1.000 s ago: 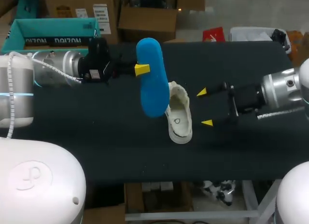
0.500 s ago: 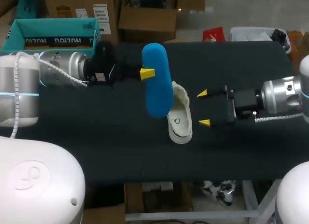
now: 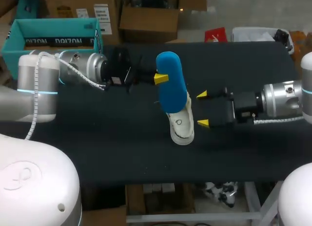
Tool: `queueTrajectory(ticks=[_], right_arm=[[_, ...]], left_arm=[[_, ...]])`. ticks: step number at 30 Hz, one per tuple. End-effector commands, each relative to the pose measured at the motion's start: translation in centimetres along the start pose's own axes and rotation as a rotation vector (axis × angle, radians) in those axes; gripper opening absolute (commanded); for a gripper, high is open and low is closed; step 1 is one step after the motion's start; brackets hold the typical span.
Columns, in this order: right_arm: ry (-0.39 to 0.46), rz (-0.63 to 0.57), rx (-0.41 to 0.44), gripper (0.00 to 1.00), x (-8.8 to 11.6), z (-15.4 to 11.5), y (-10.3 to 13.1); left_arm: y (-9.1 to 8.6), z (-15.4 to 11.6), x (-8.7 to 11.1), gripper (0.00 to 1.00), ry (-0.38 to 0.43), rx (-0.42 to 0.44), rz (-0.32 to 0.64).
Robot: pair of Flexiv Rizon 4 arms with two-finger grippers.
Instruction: Open the shoe tongue, take the insole out of the shoe, put the insole back into the shoe, and pack the shoe into the shoebox
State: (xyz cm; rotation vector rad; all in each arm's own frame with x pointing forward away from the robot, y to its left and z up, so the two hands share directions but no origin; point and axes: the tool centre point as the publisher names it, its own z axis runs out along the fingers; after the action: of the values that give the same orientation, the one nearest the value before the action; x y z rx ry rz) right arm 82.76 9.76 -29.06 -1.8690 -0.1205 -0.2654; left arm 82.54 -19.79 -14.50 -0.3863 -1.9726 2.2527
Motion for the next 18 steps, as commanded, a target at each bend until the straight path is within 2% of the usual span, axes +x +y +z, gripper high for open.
queueTrajectory(ticks=[1,6,7,11,14,16,18], right_arm=[[-0.003,0.001,0.024,1.0,-0.1,0.5,-0.5],[0.005,-0.001,0.038,0.99,-0.4,1.2,-1.1],[0.009,-0.003,0.047,0.89,-0.4,1.3,-1.2],[0.015,-0.004,0.055,0.66,-0.6,1.7,-1.4],[0.019,-0.003,0.064,0.43,-0.6,1.8,-1.4],[0.023,-0.004,0.07,0.35,-0.7,1.9,-1.4],[0.027,-0.006,0.077,0.34,-0.7,2.0,-1.4]], left_arm=[[2.0,0.8,-0.9,0.0,0.087,0.045,0.027],[3.3,1.8,-0.7,0.0,0.112,0.022,0.101],[3.4,2.0,-0.7,0.0,0.114,0.029,0.108],[4.0,2.4,-0.6,0.0,0.114,0.035,0.127],[4.2,2.7,-0.6,0.0,0.115,0.039,0.142],[4.4,2.8,-0.5,0.0,0.118,0.035,0.146],[4.5,2.9,-0.4,0.0,0.12,0.033,0.15]])
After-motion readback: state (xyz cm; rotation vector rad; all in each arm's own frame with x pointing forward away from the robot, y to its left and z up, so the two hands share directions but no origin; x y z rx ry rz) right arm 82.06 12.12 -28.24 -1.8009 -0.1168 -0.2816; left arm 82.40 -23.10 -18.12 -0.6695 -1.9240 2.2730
